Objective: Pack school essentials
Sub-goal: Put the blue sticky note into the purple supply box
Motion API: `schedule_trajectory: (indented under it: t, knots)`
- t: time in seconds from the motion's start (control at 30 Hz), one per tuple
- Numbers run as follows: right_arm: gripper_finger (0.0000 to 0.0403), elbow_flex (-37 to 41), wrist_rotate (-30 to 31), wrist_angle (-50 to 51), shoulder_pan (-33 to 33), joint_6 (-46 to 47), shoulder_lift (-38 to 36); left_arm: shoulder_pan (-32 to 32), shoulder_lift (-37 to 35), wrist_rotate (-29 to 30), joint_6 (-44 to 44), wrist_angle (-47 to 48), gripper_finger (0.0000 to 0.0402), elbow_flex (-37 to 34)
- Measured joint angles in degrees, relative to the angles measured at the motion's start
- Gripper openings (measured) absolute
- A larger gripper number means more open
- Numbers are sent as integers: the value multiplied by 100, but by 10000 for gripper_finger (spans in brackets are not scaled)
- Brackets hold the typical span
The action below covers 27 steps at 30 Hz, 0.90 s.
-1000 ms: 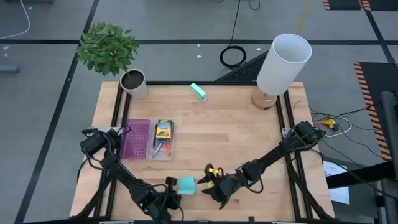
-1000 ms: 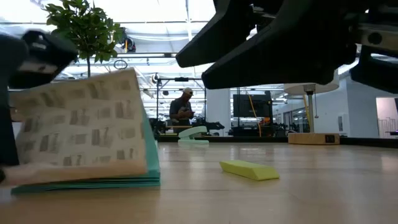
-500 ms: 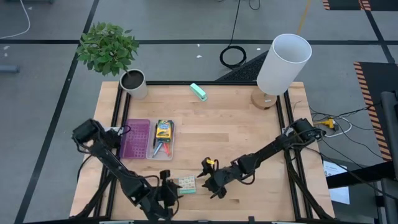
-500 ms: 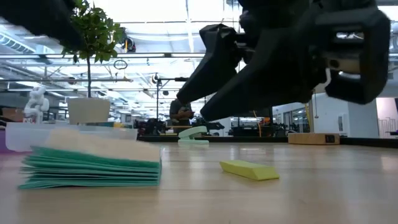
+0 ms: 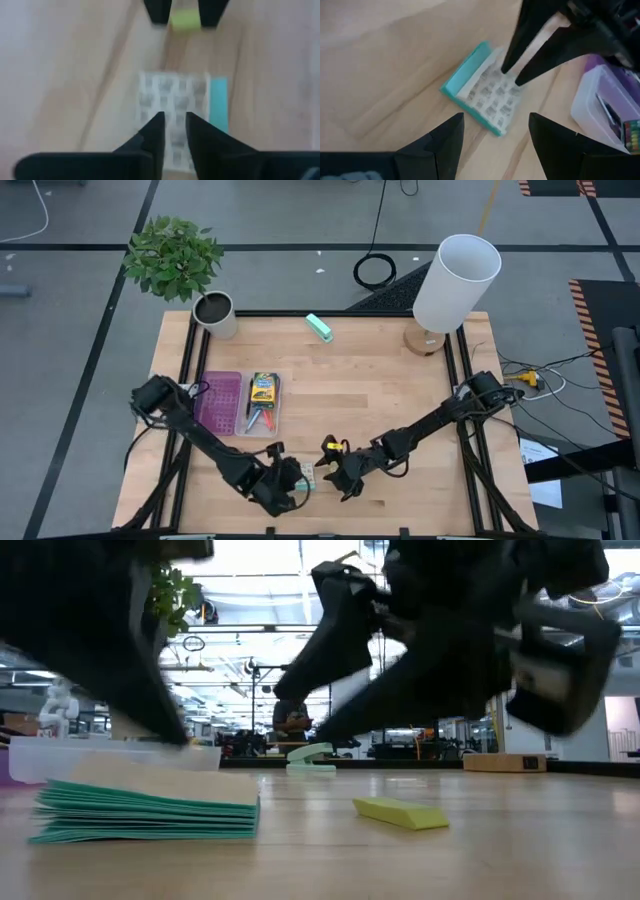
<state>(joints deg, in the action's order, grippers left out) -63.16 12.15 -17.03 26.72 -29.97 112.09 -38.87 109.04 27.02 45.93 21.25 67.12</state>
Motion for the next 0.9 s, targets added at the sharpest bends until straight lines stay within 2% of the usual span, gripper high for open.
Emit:
schedule_trajectory:
  t: [0.23,0.4,0.53,0.73,0.9]
  knots:
    - [217,-2,-18,-285,78,-911,323,-57,462,-152,609,-24,8,19]
    - [217,-19,1,-259,72,-1073,399,-64,587,115,485,-85,16,25]
    - [217,-22,-1,-60,74,-1126,399,36,641,241,-594,-355,17,19]
    - [217,-24,179,232,78,-1150,344,384,611,-114,-2495,-557,5,14]
    - [217,-22,552,620,72,-1126,205,549,105,-239,-2743,-439,17,-30]
